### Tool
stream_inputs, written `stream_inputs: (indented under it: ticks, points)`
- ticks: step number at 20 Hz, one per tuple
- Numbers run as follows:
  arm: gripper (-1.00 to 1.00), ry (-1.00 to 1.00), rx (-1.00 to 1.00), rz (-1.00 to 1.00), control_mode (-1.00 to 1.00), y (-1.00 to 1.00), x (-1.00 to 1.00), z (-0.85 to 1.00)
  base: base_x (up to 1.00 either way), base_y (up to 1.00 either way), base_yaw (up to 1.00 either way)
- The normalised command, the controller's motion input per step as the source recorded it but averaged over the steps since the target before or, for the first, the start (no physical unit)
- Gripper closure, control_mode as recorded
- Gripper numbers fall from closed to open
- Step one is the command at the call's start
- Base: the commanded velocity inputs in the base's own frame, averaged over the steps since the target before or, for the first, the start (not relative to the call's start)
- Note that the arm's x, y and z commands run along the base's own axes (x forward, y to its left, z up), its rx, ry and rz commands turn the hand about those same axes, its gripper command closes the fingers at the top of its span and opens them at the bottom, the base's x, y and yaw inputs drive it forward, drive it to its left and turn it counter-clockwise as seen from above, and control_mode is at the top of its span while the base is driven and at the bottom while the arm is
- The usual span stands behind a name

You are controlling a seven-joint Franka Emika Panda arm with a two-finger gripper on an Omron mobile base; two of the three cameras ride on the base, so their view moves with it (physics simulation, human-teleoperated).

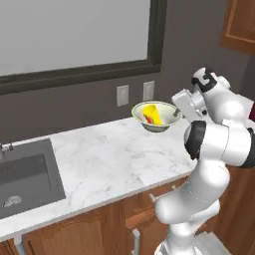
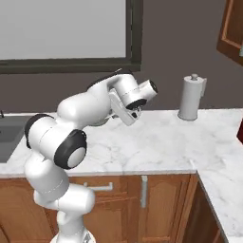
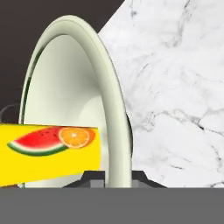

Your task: Place the cup inside the bowl on the dining table and move the bowl to any counter.

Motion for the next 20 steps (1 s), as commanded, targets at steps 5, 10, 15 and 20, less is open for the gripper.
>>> stream_inputs:
  ticks: [5,10,15,20]
  points:
    - [1.0,0.0,0.0,0.0,1.0,0.0,0.0,0.0,0.02,0.68,0.63]
    - [1.0,0.0,0.0,0.0,1.0,0.0,0.0,0.0,0.52,0.27,0.45]
    - [1.0,0.0,0.0,0.0,1.0,0.0,0.0,0.0,1.0,-0.2,0.24]
    - [1.0,0.0,0.0,0.0,1.0,0.0,0.0,0.0,0.9,-0.27,0.11]
